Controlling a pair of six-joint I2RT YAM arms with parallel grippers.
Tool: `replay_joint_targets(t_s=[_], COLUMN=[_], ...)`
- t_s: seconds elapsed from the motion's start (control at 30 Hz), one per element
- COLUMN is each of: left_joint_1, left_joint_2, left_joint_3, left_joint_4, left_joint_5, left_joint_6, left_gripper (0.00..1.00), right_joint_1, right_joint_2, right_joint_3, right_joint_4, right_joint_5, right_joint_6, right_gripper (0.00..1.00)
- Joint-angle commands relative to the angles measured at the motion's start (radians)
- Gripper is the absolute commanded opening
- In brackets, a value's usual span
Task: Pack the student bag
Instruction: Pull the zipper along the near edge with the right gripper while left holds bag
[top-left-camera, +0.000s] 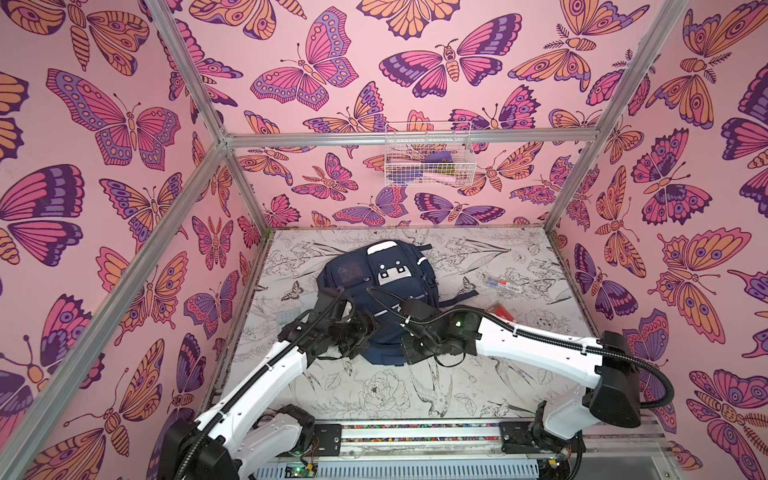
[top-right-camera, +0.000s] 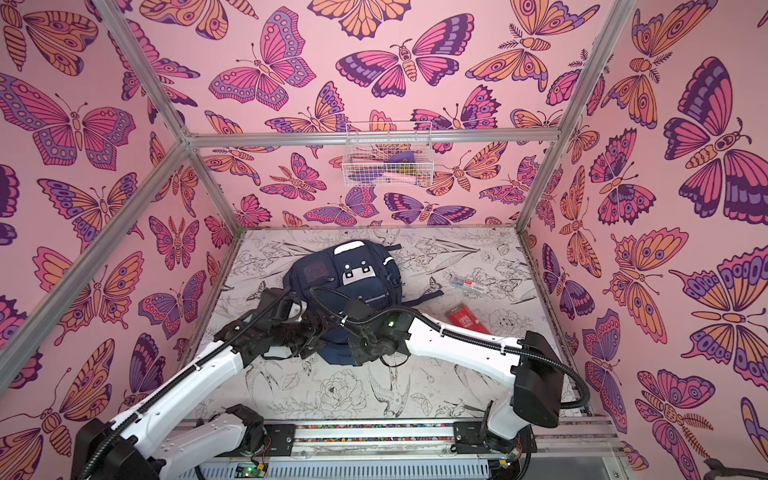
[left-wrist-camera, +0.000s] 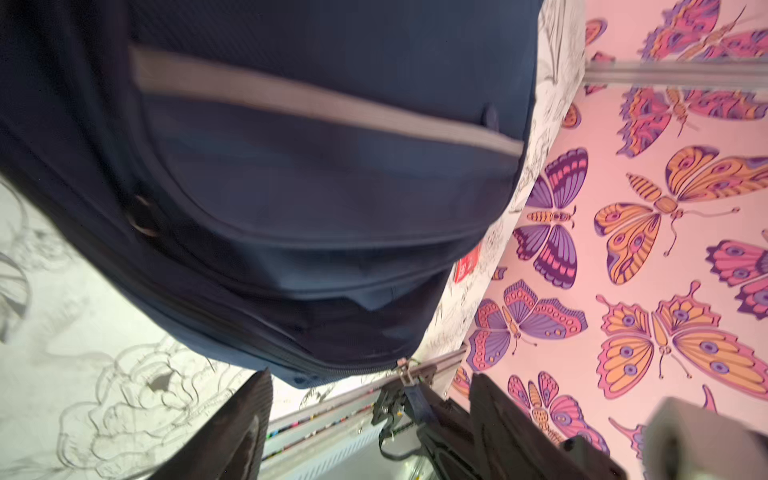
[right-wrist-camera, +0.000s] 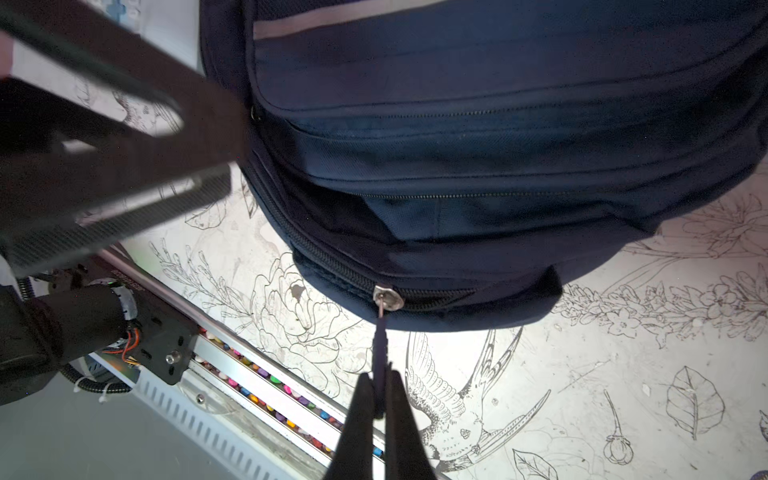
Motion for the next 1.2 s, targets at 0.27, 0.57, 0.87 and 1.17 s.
replay_joint_targets(t_s=[0.27,0.57,0.87,1.17], left_joint_1=[-0.093,-0.107,-0.105,-0.129], left_joint_2=[0.122,0.189,0.13,0.118], left_joint_3=[0.002,-0.031,-0.07,-0.086], left_joint_4=[0.033,0.123,0.111,0.078], left_joint_5=[-0.018,0.009,0.048,0.01], left_joint_6=[-0.136,-0.153,-0.207,-0.295], left_gripper=[0.67,0.42,0.63,0.68], right_joint_1=[0.044,0.051,0.05,0.055], right_joint_2=[-0.047,-0.075,-0.085,-0.088], right_joint_3=[0.008,-0.033,-0.039,-0.037], right_joint_4=[0.042,0.071,0.08,0.143], right_joint_5=[0.049,0.072,0.127,0.108], right_joint_6=[0.026,0.046,0.049,0.045], right_gripper=[0.0,0.0,0.0,0.0])
